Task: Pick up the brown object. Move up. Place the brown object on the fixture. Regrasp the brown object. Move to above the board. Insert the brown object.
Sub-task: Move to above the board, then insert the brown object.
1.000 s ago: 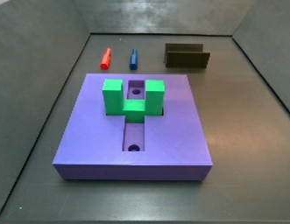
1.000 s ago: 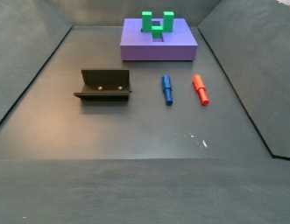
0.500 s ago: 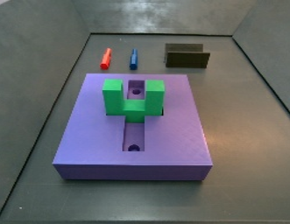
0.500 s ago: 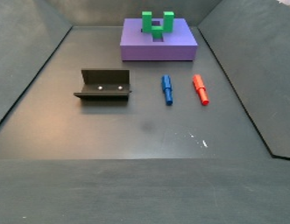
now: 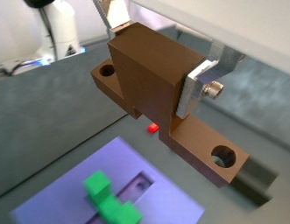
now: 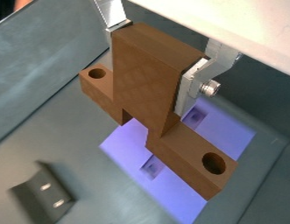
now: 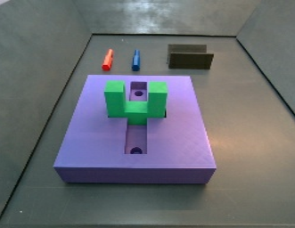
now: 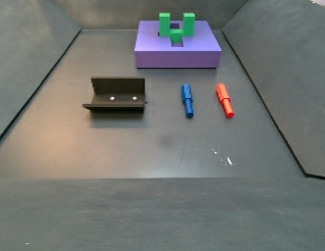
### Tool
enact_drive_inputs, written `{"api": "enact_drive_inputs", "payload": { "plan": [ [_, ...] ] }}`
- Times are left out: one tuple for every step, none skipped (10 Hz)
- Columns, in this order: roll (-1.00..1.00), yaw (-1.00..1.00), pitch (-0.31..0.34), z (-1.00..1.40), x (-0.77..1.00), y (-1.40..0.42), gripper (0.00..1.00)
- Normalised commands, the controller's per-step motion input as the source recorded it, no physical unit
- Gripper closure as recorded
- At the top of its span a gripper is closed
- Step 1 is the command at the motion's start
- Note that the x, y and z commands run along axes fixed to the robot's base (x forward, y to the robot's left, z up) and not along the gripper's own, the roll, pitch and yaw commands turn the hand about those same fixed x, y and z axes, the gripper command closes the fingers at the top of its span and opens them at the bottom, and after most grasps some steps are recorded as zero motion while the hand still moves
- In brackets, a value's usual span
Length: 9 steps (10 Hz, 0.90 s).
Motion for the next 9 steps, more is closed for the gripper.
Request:
{"api": "enact_drive_inputs", "payload": {
  "plan": [
    [-0.57,0.00,-0.032,0.00,-0.08,-0.02,1.00],
    [-0.39,0.00,-0.034,0.00,-0.06,-0.01,1.00],
    [-0.30,0.00,-0.037,0.00,-0.05,0.00,1.00],
    [0.00,0.00,0.000,-0.02,0.00,0.00,1.00],
    [0.00,0.00,0.000,-0.02,0.00,0.00,1.00],
    [0.00,0.00,0.000,0.00,0.00,0.00,1.00],
    [-0.01,0.00,0.000,-0.01,0.00,0.00,1.00],
    [-0.01,0.00,0.000,-0.01,0.00,0.00,1.00],
    [-0.01,0.00,0.000,-0.02,0.00,0.00,1.00]
  ]
}}
